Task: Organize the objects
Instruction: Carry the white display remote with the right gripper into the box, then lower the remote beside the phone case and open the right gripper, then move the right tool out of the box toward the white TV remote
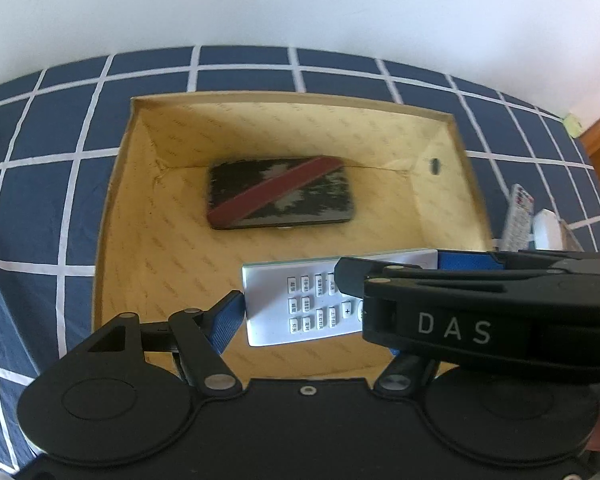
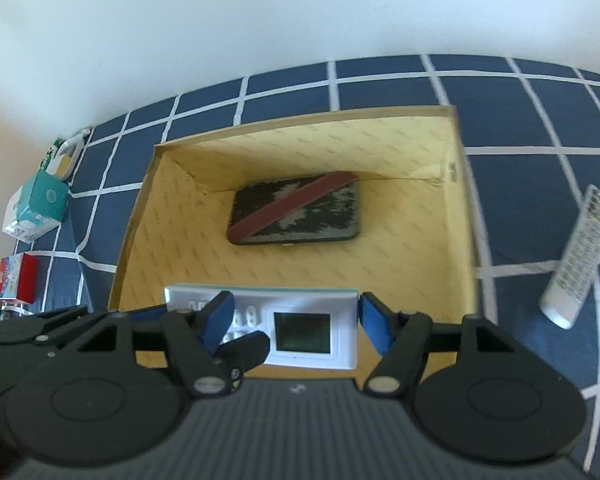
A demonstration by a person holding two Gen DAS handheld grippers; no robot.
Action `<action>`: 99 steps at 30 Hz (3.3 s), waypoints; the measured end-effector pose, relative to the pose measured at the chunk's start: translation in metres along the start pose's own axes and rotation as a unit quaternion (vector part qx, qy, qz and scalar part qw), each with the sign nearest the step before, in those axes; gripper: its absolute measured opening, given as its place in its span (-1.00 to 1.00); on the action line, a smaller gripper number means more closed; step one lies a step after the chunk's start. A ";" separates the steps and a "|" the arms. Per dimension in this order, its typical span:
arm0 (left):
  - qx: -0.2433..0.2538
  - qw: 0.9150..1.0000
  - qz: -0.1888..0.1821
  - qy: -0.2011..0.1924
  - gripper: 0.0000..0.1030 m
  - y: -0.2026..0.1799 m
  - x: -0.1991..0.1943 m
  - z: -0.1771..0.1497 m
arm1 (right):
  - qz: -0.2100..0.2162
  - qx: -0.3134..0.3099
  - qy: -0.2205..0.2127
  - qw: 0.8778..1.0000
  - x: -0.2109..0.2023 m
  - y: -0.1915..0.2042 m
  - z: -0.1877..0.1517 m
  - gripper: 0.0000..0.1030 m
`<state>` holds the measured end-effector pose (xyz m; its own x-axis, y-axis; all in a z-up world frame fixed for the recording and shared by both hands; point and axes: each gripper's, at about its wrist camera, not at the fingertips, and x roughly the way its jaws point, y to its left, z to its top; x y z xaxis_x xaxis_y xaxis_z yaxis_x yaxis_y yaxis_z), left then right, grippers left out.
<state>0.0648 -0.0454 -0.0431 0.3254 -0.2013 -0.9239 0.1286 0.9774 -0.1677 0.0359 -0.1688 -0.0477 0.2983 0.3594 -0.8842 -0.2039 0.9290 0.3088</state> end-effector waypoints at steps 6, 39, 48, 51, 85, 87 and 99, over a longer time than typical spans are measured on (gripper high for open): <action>-0.010 1.000 -0.003 0.022 0.34 0.025 0.029 0.013 | -0.001 -0.001 0.024 1.000 0.037 0.009 0.013 0.32; -0.026 0.996 -0.021 0.084 0.35 0.048 0.122 0.040 | -0.012 0.020 0.094 0.995 0.139 -0.023 0.043 0.35; -0.025 0.997 -0.003 0.076 0.55 0.046 0.114 0.038 | -0.014 0.014 0.088 0.996 0.130 -0.027 0.039 0.35; -0.029 0.997 0.008 0.071 0.60 0.046 0.105 0.035 | -0.019 0.010 0.082 0.996 0.122 -0.027 0.036 0.35; -0.004 0.998 0.059 -0.015 1.00 -0.072 -0.022 -0.046 | -0.041 0.014 -0.032 0.999 -0.064 -0.084 -0.028 1.00; -0.004 0.998 0.063 -0.017 1.00 -0.087 -0.023 -0.051 | -0.040 0.012 -0.034 0.999 -0.072 -0.098 -0.032 1.00; -0.046 0.994 0.098 -0.019 1.00 -0.185 -0.008 -0.070 | -0.037 -0.024 -0.020 0.999 -0.112 -0.201 -0.042 1.00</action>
<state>-0.0267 -0.2198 -0.0289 0.3716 -0.0069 -0.9284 -0.0271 0.9995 -0.0183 0.0048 -0.4000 -0.0251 0.3519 0.2940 -0.8887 -0.2243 0.9482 0.2249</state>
